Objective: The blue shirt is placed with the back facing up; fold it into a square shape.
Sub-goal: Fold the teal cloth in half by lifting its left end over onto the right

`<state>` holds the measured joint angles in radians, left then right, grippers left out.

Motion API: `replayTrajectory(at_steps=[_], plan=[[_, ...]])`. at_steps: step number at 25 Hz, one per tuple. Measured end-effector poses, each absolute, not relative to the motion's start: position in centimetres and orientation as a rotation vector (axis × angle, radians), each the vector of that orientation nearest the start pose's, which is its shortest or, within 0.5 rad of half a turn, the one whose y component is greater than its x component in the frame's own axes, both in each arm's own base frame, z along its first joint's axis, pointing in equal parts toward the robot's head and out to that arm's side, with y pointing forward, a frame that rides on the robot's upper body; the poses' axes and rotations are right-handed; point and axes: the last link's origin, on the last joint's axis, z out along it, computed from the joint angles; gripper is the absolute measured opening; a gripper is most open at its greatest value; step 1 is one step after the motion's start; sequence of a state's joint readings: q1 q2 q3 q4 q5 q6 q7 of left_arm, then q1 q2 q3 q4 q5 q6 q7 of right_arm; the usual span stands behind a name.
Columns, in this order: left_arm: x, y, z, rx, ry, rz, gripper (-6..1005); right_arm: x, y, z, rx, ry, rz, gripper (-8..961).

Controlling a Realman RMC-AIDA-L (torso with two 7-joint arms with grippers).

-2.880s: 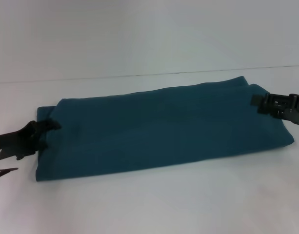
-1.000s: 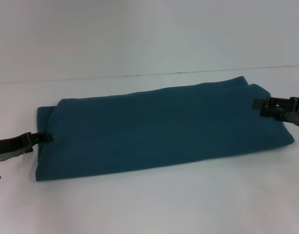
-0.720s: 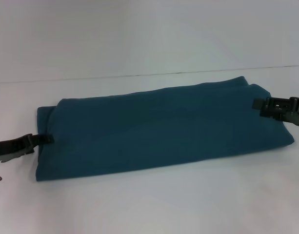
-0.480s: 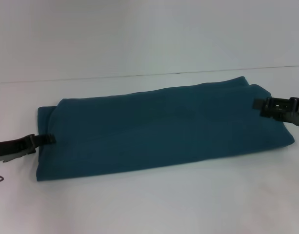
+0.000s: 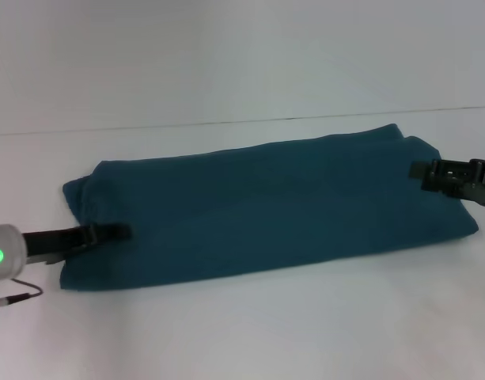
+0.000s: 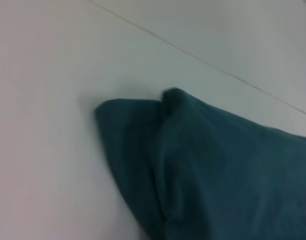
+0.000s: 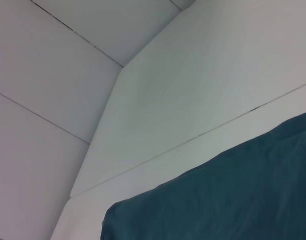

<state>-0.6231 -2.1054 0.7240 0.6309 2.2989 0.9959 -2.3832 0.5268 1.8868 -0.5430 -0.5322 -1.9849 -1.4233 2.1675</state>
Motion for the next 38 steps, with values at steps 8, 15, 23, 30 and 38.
replayTrajectory(at_steps=[8, 15, 23, 30, 38], plan=[[-29.0, 39.1, -1.6, -1.992, -1.708, -0.418, 655, 32.1, 35.7, 8.2, -2.066, 1.693, 0.856, 614], [-28.8, 39.2, -1.4, -1.994, -1.701, -0.421, 557, 32.2, 35.7, 8.2, -2.059, 1.695, 0.861, 614], [-28.6, 39.4, -1.1, -2.003, -1.694, -0.432, 191, 32.2, 35.7, 8.2, -2.06, 1.693, 0.864, 613], [-28.5, 38.8, 1.6, -2.038, -1.691, -0.508, 115, 32.1, 35.7, 8.2, -2.056, 1.698, 0.871, 613], [-31.3, 37.7, 6.0, -1.975, -1.744, -0.455, 115, 32.3, 35.5, 8.2, -2.041, 1.711, 0.882, 614]])
